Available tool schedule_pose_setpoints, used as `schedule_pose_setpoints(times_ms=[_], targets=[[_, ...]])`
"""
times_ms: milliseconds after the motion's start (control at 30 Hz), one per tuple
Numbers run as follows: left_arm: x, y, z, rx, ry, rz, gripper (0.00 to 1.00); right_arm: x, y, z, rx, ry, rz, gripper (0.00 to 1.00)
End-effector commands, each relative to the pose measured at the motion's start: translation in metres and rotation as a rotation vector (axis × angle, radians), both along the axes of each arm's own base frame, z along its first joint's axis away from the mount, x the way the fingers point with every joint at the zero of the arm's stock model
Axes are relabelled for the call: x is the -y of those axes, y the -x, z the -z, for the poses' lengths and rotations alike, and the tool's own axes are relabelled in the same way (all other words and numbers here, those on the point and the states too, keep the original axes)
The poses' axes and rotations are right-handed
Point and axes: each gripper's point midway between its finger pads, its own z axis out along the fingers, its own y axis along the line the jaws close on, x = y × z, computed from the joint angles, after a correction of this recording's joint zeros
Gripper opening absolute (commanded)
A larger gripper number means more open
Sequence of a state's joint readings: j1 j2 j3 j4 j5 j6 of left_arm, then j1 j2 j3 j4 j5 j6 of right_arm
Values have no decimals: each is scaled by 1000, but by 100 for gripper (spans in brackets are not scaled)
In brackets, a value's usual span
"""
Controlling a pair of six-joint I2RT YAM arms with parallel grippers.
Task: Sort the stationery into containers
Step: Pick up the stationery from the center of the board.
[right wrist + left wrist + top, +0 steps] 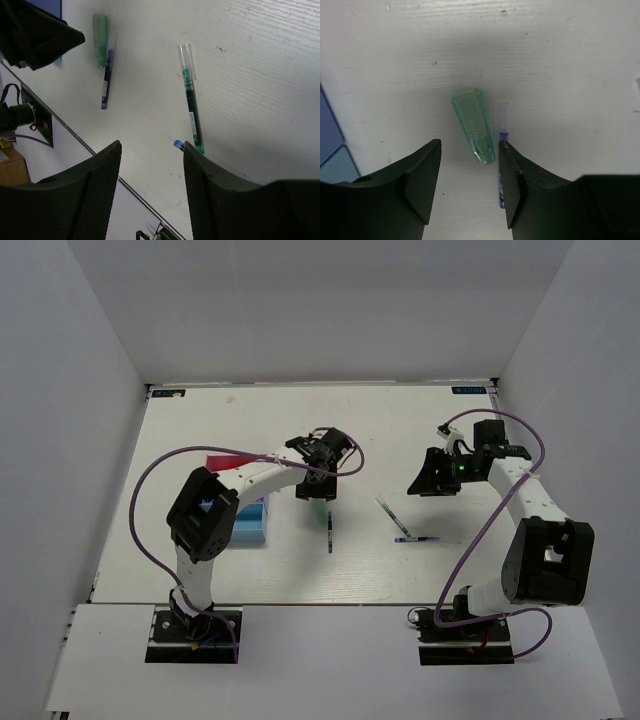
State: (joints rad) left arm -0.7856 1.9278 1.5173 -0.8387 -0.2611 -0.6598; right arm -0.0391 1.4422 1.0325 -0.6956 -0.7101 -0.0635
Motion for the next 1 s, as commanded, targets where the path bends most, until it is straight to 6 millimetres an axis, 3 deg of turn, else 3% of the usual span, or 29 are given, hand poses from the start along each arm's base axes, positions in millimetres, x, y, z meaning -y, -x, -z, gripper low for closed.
schedule_pose_setpoints(times_ms=[0, 267, 633, 767, 967], targets=[[4, 2, 0, -18, 29, -27, 61, 3, -7, -6, 24, 14, 0, 56], [10, 2, 26, -61, 27, -71, 61, 1, -7, -9, 28, 0, -8, 58], [3, 1, 52, -63, -16, -180, 61, 0, -5, -13, 27, -21, -13, 58], [-1, 2, 59, -68, -39, -206, 49, -1, -5, -15, 32, -32, -15, 58], [-16, 15, 72, -90, -80, -221, 21, -1, -5, -16, 19, -52, -11, 58]])
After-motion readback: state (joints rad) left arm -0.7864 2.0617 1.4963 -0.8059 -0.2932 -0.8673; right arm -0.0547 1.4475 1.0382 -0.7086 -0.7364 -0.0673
